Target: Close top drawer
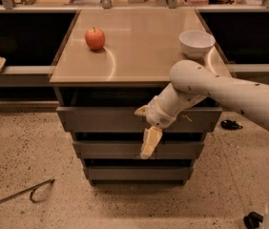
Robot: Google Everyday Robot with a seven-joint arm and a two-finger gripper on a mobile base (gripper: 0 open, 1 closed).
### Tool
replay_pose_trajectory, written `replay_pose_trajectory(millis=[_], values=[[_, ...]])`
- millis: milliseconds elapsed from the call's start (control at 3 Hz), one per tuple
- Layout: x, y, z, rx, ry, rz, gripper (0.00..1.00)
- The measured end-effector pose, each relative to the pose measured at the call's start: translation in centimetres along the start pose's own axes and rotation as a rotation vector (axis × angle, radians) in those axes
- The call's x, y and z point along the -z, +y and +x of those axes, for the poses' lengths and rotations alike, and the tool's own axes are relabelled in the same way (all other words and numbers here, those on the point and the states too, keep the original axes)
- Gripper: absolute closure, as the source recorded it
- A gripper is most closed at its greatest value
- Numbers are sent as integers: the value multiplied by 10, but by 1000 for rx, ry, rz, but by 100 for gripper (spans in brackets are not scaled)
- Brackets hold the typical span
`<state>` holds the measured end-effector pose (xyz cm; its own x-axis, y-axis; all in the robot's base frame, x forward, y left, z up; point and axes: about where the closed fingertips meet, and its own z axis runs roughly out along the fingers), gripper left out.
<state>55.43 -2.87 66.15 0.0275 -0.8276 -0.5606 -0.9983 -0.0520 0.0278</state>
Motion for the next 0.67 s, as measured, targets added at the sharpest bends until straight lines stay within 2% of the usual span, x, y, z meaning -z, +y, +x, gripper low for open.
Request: replay_pose_trajectory(millis=[333,667], values=[[3,-26,9,-8,21,19,0],[8,-32,10,-6,23,37,0]])
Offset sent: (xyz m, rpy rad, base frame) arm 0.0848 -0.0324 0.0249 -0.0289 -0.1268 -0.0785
